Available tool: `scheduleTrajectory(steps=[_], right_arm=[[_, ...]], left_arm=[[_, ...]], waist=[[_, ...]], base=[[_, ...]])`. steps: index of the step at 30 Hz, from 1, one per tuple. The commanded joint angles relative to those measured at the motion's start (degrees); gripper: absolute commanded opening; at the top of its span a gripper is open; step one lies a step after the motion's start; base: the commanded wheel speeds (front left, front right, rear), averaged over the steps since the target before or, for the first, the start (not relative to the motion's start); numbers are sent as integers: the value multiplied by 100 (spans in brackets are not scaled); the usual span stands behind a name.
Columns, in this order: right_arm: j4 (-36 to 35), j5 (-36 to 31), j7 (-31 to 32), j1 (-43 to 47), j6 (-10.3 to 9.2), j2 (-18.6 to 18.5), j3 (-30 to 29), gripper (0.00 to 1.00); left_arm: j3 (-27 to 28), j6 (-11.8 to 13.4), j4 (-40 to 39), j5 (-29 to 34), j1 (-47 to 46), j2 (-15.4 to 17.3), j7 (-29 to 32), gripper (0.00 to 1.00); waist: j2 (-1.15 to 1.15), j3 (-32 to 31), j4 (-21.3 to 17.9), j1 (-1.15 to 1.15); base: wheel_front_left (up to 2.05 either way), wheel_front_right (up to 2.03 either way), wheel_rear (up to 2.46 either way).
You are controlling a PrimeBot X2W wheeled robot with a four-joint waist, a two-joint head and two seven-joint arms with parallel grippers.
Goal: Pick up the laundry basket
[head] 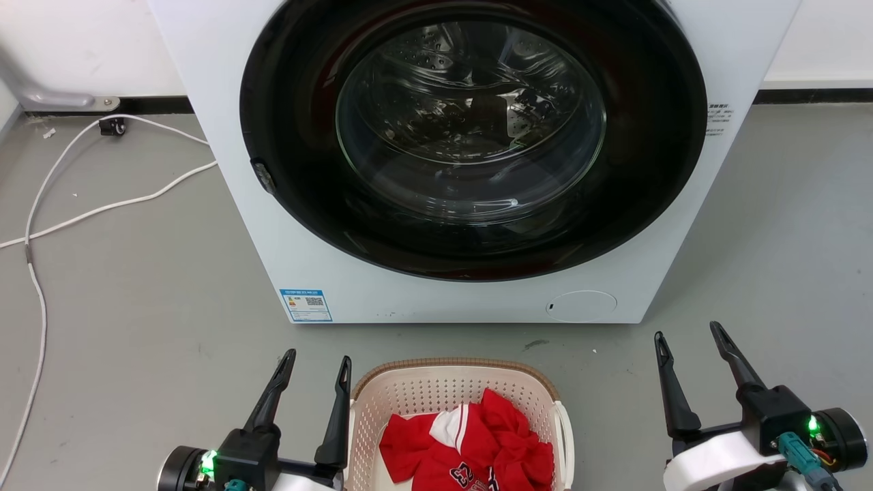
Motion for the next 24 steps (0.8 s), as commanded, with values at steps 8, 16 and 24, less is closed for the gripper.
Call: scheduleTrajectory(steps=[8, 16, 24], right_arm=[[1, 37, -20, -52, -2, -13, -10, 100], [37, 106, -19, -98, -2, -12, 22, 100], [300, 36, 48, -577, -2, -11, 200, 100]], left_arm=[[72, -76, 44, 37, 26, -29, -16, 100], [135, -73, 306, -41, -18, -40, -15, 100], [244, 16, 683, -116, -516, -41, -15, 100]], waist=[[0, 42, -7, 0], [0, 230, -26, 0], [0, 1185, -136, 0]], base=[[0, 0, 0], [0, 0, 0], [0, 0, 0]])
